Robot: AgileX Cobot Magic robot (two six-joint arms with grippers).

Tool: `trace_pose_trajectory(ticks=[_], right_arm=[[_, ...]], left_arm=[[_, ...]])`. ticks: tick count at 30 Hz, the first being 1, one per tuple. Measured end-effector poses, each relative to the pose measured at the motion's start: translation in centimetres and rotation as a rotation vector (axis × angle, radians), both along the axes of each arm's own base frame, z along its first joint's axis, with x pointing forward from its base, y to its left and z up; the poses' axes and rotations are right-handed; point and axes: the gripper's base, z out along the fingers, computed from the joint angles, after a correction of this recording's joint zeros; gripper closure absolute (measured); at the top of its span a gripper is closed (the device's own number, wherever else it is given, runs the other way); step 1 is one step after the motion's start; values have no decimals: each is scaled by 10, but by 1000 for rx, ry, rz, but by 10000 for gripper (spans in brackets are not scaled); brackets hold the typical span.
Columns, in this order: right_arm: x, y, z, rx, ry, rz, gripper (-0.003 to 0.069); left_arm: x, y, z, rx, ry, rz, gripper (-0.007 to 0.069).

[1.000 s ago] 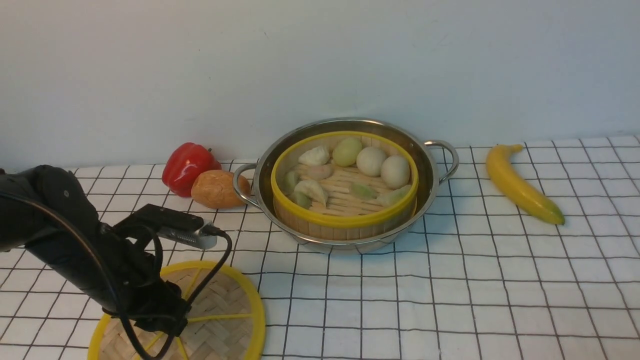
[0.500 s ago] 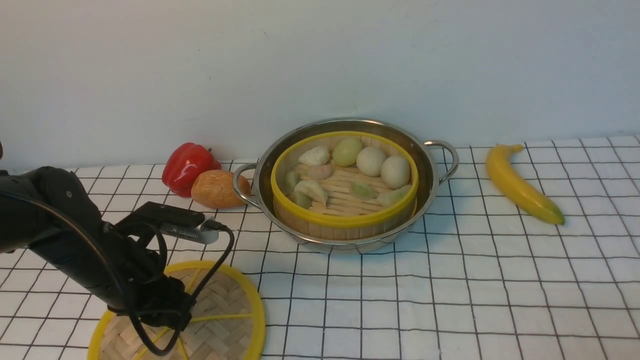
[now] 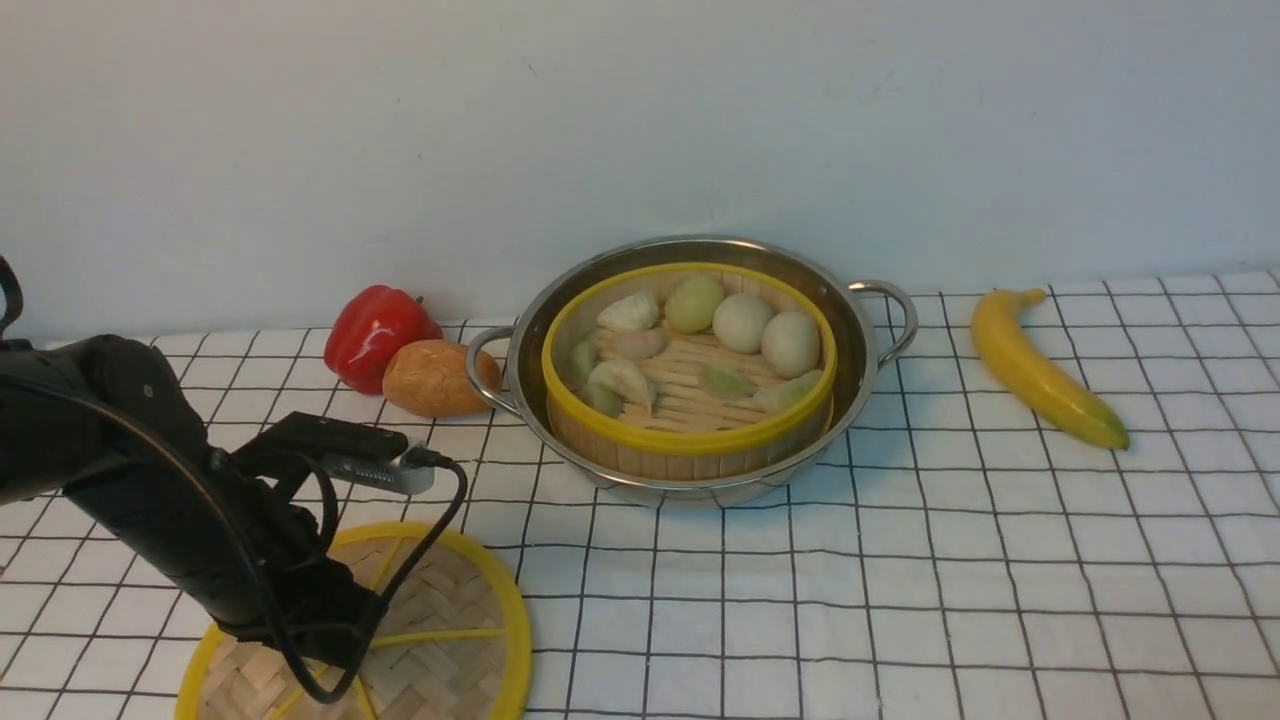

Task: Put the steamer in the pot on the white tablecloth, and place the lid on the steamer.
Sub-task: 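Grasp the bamboo steamer lid lying on the table by its centre knob, then place the yellow bamboo steamer lid onto the steamer in the pot with the left gripper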

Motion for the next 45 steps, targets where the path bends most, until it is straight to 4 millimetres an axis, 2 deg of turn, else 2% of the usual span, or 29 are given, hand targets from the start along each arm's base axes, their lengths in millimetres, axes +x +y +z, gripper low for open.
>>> trace_pose_trajectory(ticks=[2,4,5,6,7,10,12,13,16,21,26,32,35,45], right_arm=[[0,0,0,0,0,0,419],[0,0,0,0,0,0,419],[0,0,0,0,0,0,419],[0,0,0,0,0,0,419],[0,0,0,0,0,0,419],[0,0,0,0,0,0,419],[0,0,0,0,0,0,419],[0,0,0,0,0,0,419],[0,0,0,0,-1,0,419],[0,0,0,0,-1,0,419],[0,0,0,0,-1,0,419],[0,0,0,0,-1,0,419],[0,0,0,0,-1,0,419],[0,0,0,0,-1,0,419]], left_arm=[[5,-1,17,-10,8,-23,501],[13,-3,48,-23,-46,-40,501],[15,-3,51,-23,-60,-42,501],[23,-6,80,-26,-143,-62,501],[28,-8,98,-25,-202,-80,501],[40,-18,140,-13,-336,-149,501],[46,-29,161,2,-400,-223,501],[47,-31,163,4,-407,-231,501],[56,-59,182,31,-488,-428,501],[77,-99,170,52,-534,-705,501],[107,-126,143,89,-595,-894,501],[135,-144,131,143,-725,-937,501],[144,-151,126,179,-755,-989,501],[143,-158,116,214,-729,-1121,501]])
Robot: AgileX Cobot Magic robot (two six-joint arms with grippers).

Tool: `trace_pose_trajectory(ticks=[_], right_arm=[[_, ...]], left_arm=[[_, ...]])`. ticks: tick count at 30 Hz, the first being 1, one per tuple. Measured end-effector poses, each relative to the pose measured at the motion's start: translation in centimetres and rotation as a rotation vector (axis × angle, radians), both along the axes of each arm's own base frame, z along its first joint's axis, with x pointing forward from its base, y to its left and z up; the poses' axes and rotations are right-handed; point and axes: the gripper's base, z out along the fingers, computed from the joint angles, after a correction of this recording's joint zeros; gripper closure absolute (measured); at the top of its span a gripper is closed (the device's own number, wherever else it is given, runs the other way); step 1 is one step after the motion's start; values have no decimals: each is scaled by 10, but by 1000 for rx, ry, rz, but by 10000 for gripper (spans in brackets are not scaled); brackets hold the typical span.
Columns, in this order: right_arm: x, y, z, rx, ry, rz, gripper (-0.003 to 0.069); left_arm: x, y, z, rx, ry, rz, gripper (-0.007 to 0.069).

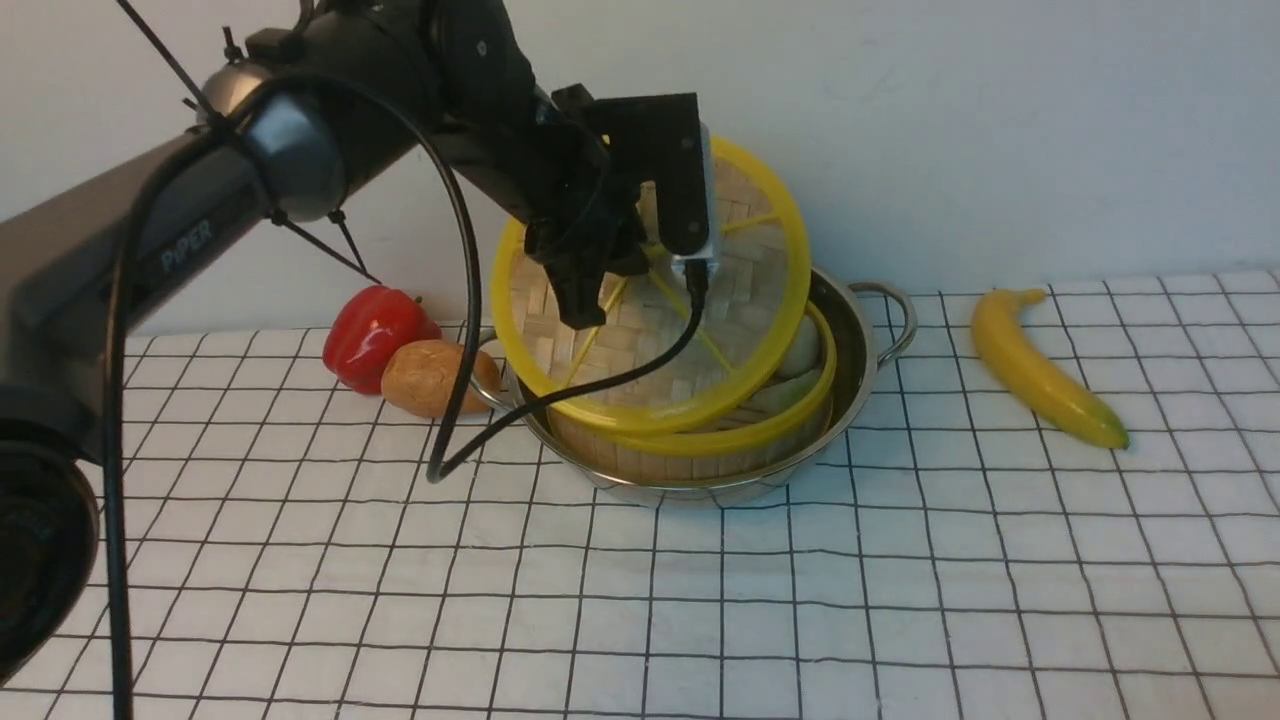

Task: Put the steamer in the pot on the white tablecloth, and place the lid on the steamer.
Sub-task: 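Place the yellow bamboo steamer lid onto the steamer in the pot with the left gripper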

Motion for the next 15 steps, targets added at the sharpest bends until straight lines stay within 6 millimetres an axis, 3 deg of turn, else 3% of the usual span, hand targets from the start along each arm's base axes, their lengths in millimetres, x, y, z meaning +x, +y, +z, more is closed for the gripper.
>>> trace_pose_trajectory(ticks=[8,15], right_arm=[[0,0,0,0,0,0,419],[0,0,0,0,0,0,419]], left_arm=[[0,-3,-2,17,-18,-79,501],[4,-7,-18,25,4,-127,501]])
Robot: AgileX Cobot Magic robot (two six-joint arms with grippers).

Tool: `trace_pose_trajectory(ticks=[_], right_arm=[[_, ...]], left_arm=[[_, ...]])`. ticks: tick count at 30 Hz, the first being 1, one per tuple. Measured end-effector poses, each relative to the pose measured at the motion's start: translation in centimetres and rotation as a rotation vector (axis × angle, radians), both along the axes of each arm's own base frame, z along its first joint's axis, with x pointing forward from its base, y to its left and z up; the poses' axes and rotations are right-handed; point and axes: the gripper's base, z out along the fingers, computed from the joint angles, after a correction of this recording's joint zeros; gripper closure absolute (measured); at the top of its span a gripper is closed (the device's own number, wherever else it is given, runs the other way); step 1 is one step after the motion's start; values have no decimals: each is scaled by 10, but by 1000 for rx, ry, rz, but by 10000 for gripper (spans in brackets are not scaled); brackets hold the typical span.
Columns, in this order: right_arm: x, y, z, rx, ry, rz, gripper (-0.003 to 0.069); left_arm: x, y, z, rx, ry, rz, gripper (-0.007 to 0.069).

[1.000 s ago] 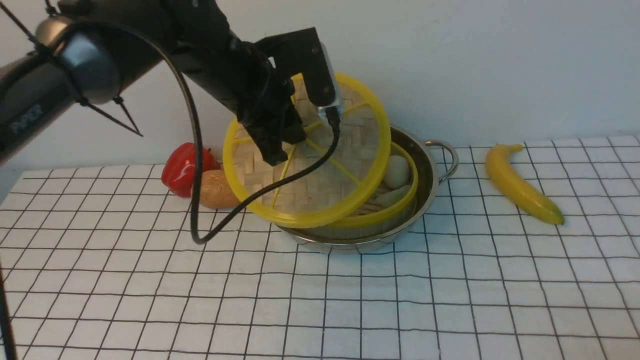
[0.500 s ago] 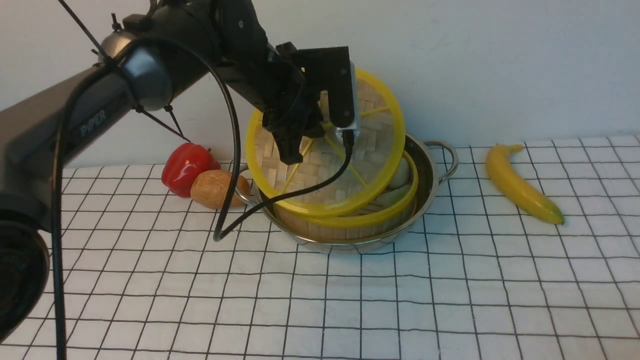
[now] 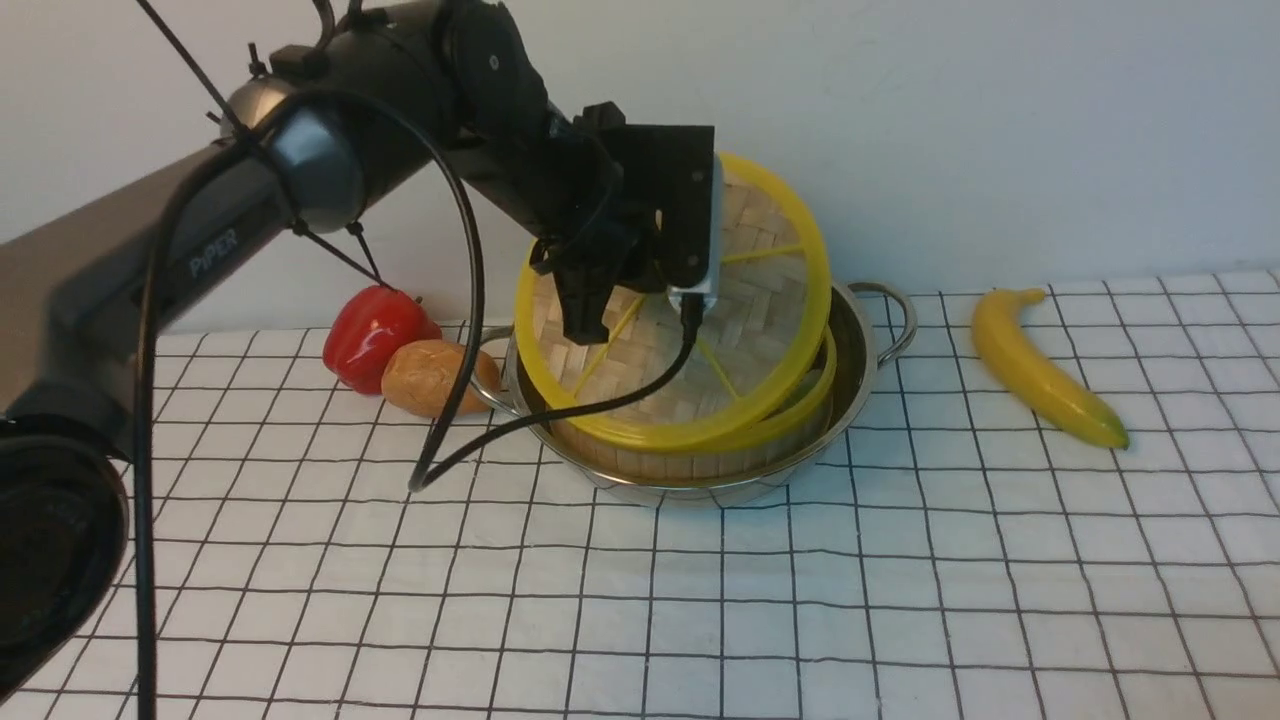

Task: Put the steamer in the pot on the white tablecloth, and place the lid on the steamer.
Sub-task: 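Place the yellow bamboo steamer lid onto the steamer in the pot with the left gripper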

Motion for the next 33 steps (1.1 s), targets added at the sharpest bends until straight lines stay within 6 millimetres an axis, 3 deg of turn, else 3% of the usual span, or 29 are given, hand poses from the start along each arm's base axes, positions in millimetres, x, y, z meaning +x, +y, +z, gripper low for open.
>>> trace_pose_trajectory(ticks=[17,33], right_arm=[[0,0,0,0,0,0,419],[0,0,0,0,0,0,419]], left_arm=[[4,-4,-5,92,-114,-206,501],[8,-5,-3,100,-181,-238,501]])
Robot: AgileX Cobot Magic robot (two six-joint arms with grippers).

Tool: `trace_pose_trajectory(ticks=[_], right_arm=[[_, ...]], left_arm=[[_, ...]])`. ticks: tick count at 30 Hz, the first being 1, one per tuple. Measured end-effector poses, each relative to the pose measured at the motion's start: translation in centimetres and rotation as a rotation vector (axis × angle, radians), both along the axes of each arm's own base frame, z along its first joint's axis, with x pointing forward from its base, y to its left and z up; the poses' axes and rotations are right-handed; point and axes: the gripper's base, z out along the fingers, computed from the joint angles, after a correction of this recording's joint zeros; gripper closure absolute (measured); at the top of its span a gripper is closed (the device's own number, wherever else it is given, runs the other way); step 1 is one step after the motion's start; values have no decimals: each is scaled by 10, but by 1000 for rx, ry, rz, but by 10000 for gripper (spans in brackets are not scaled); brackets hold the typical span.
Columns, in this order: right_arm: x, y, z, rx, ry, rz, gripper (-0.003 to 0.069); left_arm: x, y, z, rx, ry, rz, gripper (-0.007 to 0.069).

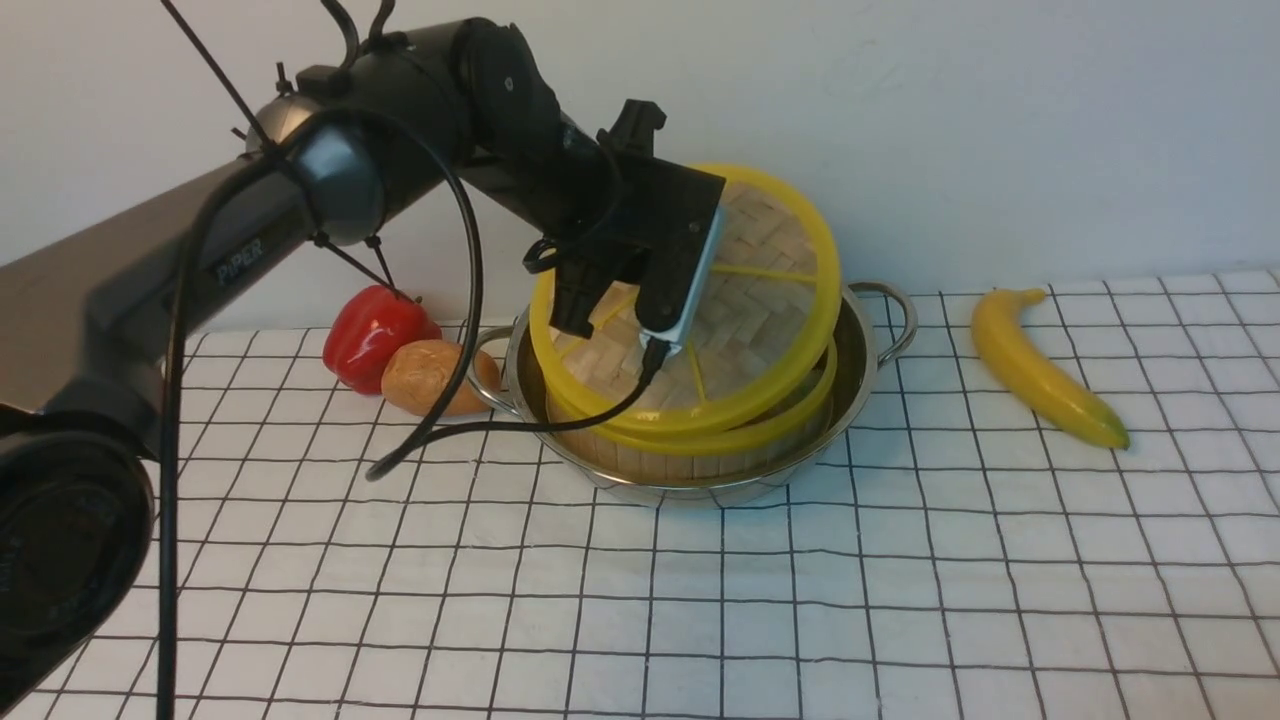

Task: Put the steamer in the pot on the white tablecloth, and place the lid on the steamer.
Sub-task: 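Place the yellow bamboo steamer lid onto the steamer in the pot with the left gripper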

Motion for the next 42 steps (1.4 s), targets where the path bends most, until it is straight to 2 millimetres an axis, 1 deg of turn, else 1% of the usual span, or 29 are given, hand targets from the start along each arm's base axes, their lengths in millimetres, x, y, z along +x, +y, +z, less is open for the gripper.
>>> trace_pose_trajectory(ticks=[3,7,12,13,16,23,26,29,33,38,42], right_arm=[[0,0,0,0,0,0,419],[0,0,0,0,0,0,419],[0,0,0,0,0,0,419],[0,0,0,0,0,0,419],[0,0,0,0,0,0,419],[0,0,0,0,0,0,419],[0,0,0,0,0,0,419],[0,0,0,0,0,0,419],[0,0,0,0,0,0,419],[0,0,0,0,0,0,419],[0,0,0,0,0,0,419]], left_arm=[[0,0,-1,-4,4,1,501],[3,-2,-7,-4,10,1,501],[9,-4,-24,1,20,8,501],[11,-4,-30,4,27,9,501],[15,-5,-37,6,20,11,501],[21,-7,-41,-1,-34,9,501],[24,-8,-38,-30,-69,21,573],[23,-10,-38,-35,-71,17,606],[21,-14,-38,-35,-71,9,607],[16,-24,-38,-25,-76,-18,614],[20,-25,-36,-32,-125,5,613]])
